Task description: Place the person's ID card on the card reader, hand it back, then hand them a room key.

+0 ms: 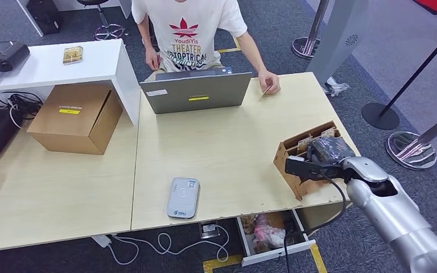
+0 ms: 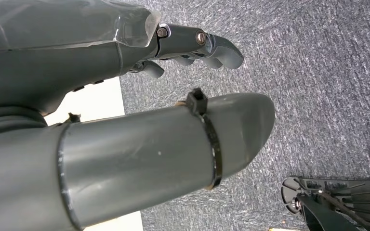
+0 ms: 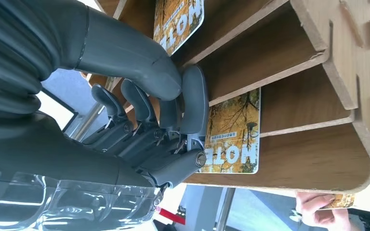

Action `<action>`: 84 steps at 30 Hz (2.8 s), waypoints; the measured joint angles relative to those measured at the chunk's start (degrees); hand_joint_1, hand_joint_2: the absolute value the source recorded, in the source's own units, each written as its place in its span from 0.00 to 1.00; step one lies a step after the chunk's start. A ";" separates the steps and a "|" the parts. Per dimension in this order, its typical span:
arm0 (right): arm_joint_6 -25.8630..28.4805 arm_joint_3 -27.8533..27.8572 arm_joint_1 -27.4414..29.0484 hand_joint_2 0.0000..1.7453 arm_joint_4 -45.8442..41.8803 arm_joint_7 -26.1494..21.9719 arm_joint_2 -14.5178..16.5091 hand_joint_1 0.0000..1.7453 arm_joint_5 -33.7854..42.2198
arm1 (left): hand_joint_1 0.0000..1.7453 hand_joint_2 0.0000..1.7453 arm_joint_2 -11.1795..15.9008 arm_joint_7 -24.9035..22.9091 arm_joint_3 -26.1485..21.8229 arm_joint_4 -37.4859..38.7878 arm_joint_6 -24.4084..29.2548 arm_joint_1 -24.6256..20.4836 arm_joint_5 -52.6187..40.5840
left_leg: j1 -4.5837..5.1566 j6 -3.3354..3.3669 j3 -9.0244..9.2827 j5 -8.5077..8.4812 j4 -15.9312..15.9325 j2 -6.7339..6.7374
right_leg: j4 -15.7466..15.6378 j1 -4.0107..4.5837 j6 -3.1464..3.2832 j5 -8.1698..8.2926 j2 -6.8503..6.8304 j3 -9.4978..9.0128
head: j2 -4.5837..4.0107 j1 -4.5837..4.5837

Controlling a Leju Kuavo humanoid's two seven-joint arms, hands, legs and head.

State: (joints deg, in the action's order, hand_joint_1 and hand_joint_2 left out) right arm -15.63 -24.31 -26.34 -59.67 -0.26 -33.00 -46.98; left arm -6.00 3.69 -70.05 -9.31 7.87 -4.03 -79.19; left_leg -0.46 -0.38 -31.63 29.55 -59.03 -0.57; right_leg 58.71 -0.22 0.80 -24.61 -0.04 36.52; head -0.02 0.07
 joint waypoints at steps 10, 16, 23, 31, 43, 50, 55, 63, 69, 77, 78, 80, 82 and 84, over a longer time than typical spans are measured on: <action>0.07 0.79 0.50 1.00 -0.16 -0.01 -0.13 0.91 -0.05 | 0.00 0.00 -0.01 0.00 0.37 -0.23 0.00 -0.02 -0.19 | 0.00 0.00 0.00 0.00 0.00 0.00 | 0.00 0.00 0.00 0.00 0.00 0.00 | 0.00 0.00; 0.01 0.81 0.51 1.00 -0.60 -0.01 -0.12 0.93 -0.25 | 0.00 0.00 -0.02 0.00 0.44 -0.24 0.00 -0.05 -0.23 | 0.00 0.00 -0.03 0.00 0.00 0.00 | 0.00 0.00 0.00 0.00 -0.01 0.00 | 0.00 0.00; 0.35 0.79 0.11 1.00 -0.66 -0.22 0.80 0.96 -1.30 | 0.00 0.00 -0.09 -0.16 0.44 -0.24 0.00 -0.14 -0.15 | -0.02 0.00 -0.05 0.00 0.00 0.00 | 0.01 0.00 0.00 0.00 -0.01 0.00 | 0.00 0.00; 1.79 1.19 -0.01 1.00 -1.44 0.07 2.54 0.94 -1.90 | 0.00 0.00 -0.18 -0.15 0.46 -0.24 0.00 -0.19 -0.40 | -0.02 -0.01 -0.03 -0.01 0.01 -0.01 | 0.01 0.01 0.01 0.00 -0.01 0.00 | 0.00 0.00; 2.06 3.35 1.07 1.00 -3.24 0.34 2.80 0.45 -2.94 | 0.00 0.00 -0.38 -0.15 1.29 -0.24 0.00 -0.23 -0.88 | -0.01 0.00 -0.04 0.00 0.00 -0.01 | 0.01 0.00 0.00 0.00 -0.01 0.00 | 0.00 0.01; 1.90 3.50 0.93 1.00 -3.34 -0.23 3.04 0.00 -3.61 | 0.00 0.00 -0.38 -0.15 1.37 -0.24 0.09 -0.24 -0.55 | -0.02 0.00 -0.04 0.00 0.01 -0.01 | 0.01 0.00 0.00 0.00 -0.02 0.00 | 0.00 0.00; 1.92 3.50 0.73 1.00 -3.34 -0.38 3.21 0.00 -3.92 | 0.00 0.00 -0.38 -0.15 1.37 -0.24 0.13 -0.24 -0.51 | -0.02 0.00 -0.04 0.00 0.01 -0.01 | 0.01 0.00 0.00 0.00 -0.01 0.00 | 0.00 0.00; 1.95 3.50 0.41 1.00 -3.34 -0.38 3.65 0.04 -4.27 | 0.00 0.00 -0.38 -0.15 1.38 -0.24 0.16 -0.24 -0.51 | -0.02 0.00 -0.04 0.00 0.00 -0.01 | 0.01 0.00 0.00 0.00 -0.01 0.00 | 0.00 0.00; 1.87 3.50 0.10 1.00 -3.35 -0.43 3.78 0.05 -4.76 | 0.00 0.00 -0.38 -0.17 1.38 -0.24 0.34 -0.24 -0.48 | -0.02 0.00 -0.04 0.00 0.00 -0.01 | 0.01 0.00 0.00 0.00 -0.01 0.00 | 0.00 0.00; 1.16 3.23 -2.48 1.00 -3.19 -0.99 4.07 0.05 -5.38 | 0.00 0.00 -0.39 -0.39 1.38 -0.24 0.50 -0.24 -0.22 | -0.02 0.01 -0.04 -0.02 0.00 0.00 | 0.01 0.00 0.01 0.01 -0.01 0.00 | 0.00 0.01; 1.08 3.20 -2.84 1.00 -3.16 -1.06 4.11 0.05 -5.44 | 0.00 0.00 -0.40 -0.42 1.38 -0.24 0.50 -0.24 -0.19 | -0.02 0.02 -0.04 -0.03 0.00 0.00 | 0.01 0.00 0.01 0.01 -0.01 0.00 | 0.00 0.00; 0.92 3.15 -3.64 1.00 -3.16 -1.16 4.19 0.05 -5.53 | 0.00 0.00 -0.40 -0.46 1.38 -0.24 0.50 -0.23 -0.17 | -0.02 0.01 -0.05 -0.03 0.00 -0.01 | 0.02 0.00 0.01 0.01 -0.01 0.00 | 0.00 0.01; 0.73 3.08 -4.57 1.00 -3.16 -1.22 4.28 0.05 -5.60 | 0.00 0.00 -0.40 -0.48 1.38 -0.24 0.50 -0.24 -0.16 | -0.02 0.01 -0.05 -0.03 0.00 -0.01 | 0.02 0.00 0.01 0.01 -0.01 0.00 | 0.00 0.01; 0.42 2.99 -5.47 1.00 -3.16 -1.23 4.38 0.06 -5.63 | 0.00 0.00 -0.40 -0.48 1.38 -0.24 0.50 -0.24 -0.15 | -0.02 0.01 -0.04 -0.03 0.00 -0.01 | 0.02 0.00 0.01 0.01 -0.01 0.00 | 0.00 0.01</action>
State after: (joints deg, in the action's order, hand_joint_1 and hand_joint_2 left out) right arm -15.21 -21.32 -31.80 -62.83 -1.49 -28.63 -52.62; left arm -6.40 3.21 -68.67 -9.55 8.37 -4.28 -79.35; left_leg -0.48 -0.37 -31.67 29.52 -59.02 -0.57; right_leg 58.73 -0.22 0.81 -24.60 -0.05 36.52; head -0.02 0.07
